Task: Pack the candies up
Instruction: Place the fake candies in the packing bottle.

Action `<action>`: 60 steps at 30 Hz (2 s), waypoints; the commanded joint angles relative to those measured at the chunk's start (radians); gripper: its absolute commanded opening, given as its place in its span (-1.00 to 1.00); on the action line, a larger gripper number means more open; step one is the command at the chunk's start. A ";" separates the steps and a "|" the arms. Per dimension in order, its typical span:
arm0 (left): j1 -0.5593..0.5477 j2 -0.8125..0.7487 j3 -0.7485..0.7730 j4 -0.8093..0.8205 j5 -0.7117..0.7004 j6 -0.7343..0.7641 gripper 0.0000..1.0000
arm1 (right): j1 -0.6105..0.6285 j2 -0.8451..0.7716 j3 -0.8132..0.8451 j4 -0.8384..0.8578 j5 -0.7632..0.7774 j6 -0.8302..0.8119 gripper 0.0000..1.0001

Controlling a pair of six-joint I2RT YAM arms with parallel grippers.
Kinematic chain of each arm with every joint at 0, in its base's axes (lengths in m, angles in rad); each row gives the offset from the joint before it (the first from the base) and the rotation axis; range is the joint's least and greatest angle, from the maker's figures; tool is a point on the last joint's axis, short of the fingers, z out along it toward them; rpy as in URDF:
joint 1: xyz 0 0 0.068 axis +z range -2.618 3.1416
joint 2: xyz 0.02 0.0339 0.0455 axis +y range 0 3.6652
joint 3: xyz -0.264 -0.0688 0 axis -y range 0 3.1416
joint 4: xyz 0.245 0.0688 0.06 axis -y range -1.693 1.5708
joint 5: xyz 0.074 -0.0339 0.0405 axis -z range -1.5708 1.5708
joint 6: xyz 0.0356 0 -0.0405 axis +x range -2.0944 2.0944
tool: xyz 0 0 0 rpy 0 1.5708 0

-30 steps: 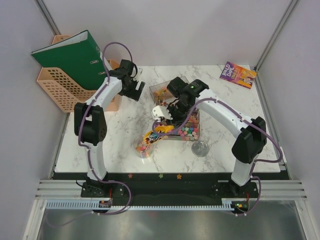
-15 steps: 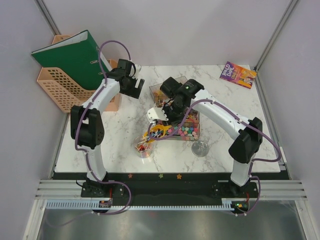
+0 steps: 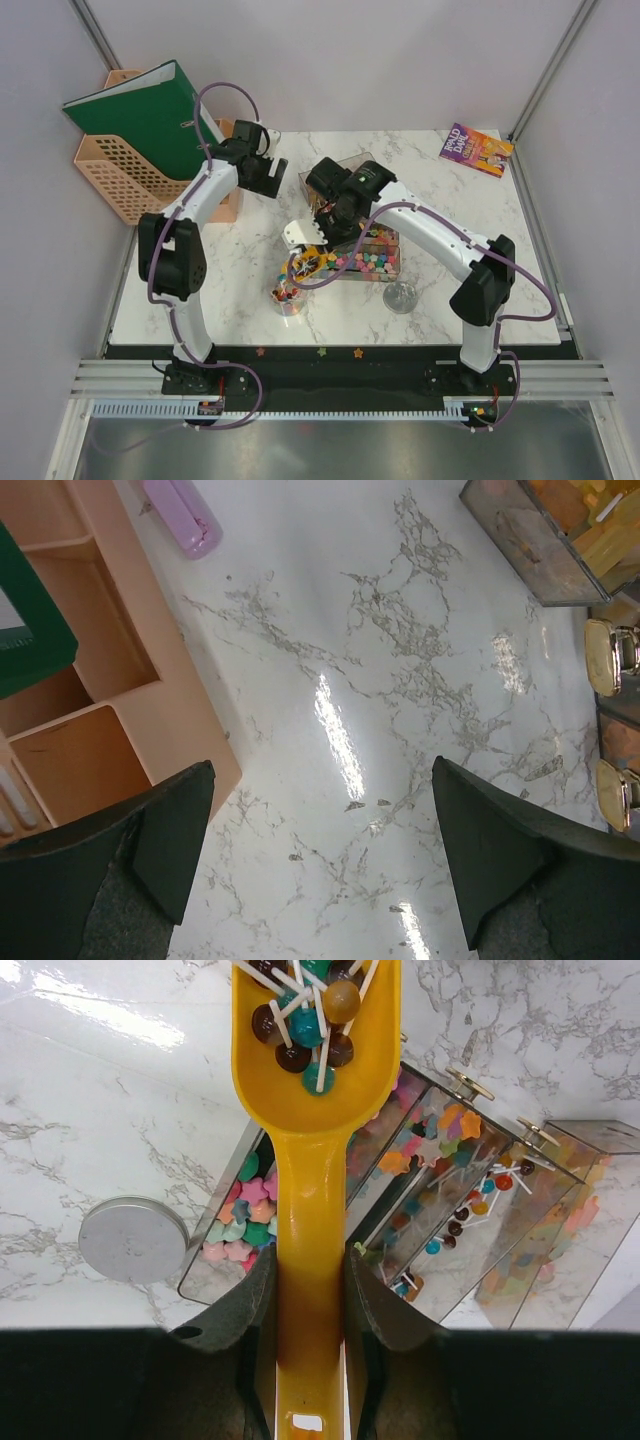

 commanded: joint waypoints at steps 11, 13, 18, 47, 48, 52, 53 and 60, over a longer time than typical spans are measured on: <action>0.006 -0.098 -0.024 0.081 -0.016 -0.019 0.93 | 0.052 0.013 0.052 -0.126 0.187 -0.009 -1.00; 0.006 -0.095 -0.022 0.089 -0.015 -0.014 0.93 | 0.055 0.013 0.056 -0.129 0.193 -0.015 -1.00; 0.006 -0.073 0.019 0.093 -0.009 0.003 0.95 | 0.064 0.010 0.061 -0.129 0.233 -0.024 -1.00; 0.015 0.112 0.272 0.087 0.211 0.023 0.91 | 0.063 -0.047 -0.002 -0.048 0.403 0.023 -1.00; 0.015 0.119 0.274 0.089 0.259 0.036 0.89 | 0.049 -0.050 -0.002 -0.040 0.394 0.029 -1.00; -0.009 0.189 0.334 0.092 0.260 0.075 0.82 | -0.020 -0.087 -0.005 0.014 0.331 0.055 -1.00; -0.018 0.204 0.346 0.092 0.261 0.083 0.80 | -0.023 -0.111 -0.014 0.037 0.313 0.061 -1.00; -0.052 0.287 0.461 0.093 0.292 0.109 0.71 | -0.048 -0.266 -0.180 0.195 0.276 0.109 -1.00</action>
